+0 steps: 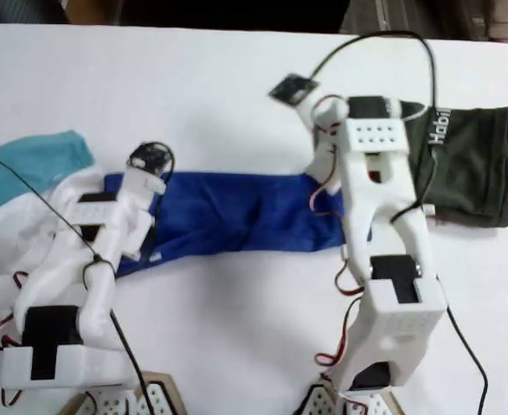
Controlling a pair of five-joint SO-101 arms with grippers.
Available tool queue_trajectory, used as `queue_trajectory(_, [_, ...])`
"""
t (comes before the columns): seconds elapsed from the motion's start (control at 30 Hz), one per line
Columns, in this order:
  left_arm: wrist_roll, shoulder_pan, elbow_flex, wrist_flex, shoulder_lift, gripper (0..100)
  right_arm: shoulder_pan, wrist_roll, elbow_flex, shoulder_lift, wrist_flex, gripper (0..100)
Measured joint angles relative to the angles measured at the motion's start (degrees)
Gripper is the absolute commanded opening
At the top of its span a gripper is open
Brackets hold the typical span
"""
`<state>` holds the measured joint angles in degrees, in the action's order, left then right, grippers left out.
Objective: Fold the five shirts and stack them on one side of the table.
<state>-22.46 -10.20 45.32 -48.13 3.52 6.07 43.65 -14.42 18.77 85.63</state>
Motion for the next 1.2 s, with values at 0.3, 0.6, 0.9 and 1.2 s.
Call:
queue_trajectory(0.3, [0.0, 0.0, 0.0, 0.1, 0.0, 2, -3.0, -0.6, -0.2, 11.3, -7.1, 15.5])
queue_trajectory(0.6, [0.0, 0.0, 0.0, 0.1, 0.0, 2, -8.6, -0.8, -6.5, 15.3, -7.5, 15.5])
queue_trajectory(0.9, [-0.1, 0.0, 0.0, 0.1, 0.0, 2, -2.5, -4.1, -9.9, 8.3, 2.5, 15.2])
queue_trajectory(1.2, [-0.1, 0.0, 0.0, 0.1, 0.0, 2, 12.5, -10.5, -9.9, 6.1, 6.5, 5.0])
